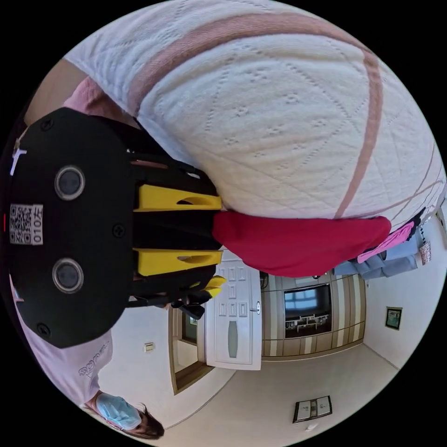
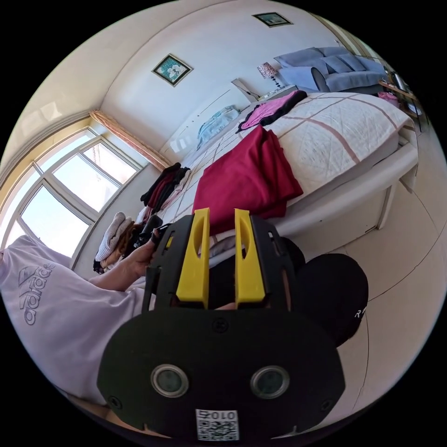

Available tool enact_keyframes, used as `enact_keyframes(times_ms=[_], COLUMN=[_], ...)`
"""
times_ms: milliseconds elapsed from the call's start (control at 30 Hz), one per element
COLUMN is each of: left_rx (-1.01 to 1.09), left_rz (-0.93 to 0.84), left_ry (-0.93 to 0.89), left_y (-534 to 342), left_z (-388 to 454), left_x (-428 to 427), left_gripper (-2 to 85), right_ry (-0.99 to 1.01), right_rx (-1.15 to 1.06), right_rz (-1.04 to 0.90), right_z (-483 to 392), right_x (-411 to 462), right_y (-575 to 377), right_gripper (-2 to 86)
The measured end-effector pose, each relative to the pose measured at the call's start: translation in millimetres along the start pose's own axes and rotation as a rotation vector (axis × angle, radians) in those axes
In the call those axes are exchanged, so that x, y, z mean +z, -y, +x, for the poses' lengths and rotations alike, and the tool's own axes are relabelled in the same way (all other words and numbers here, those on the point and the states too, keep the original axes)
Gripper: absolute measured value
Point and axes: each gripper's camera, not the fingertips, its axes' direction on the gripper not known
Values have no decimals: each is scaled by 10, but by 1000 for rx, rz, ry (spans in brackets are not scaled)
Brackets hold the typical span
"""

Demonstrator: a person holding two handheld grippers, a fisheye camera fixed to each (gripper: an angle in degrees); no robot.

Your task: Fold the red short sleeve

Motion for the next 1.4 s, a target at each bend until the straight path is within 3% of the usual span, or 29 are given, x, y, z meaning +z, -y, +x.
enact_keyframes(times_ms=[300, 567, 767, 1100, 1233, 1333, 1400], left_rx=[108, 179, 176, 166, 219, 257, 211], left_rz=[37, 75, 87, 92, 33, -22, -34], left_ry=[-120, -234, -285, -265, -166, -39, -59], left_y=[50, 138, 159, 59, 52, 38, 37], left_z=[156, 357, 296, 83, -15, -141, -305], left_x=[-236, -546, -696, -905, -991, -1004, -1006], left_gripper=[46, 43, 44, 52, 64, 86, 94], right_ry=[215, 612, 704, 615, 439, 452, 457], right_rx=[148, 319, 488, 461, 450, 409, 387], right_rz=[-46, 22, 140, 46, -47, -61, -69], right_z=[573, 1096, 1699, 1871, 1710, 1553, 1458], right_x=[174, 497, 581, 784, 799, 839, 891], right_y=[269, 628, 816, 1537, 1791, 1992, 2100], right_gripper=[137, 189, 199, 142, 93, 88, 88])
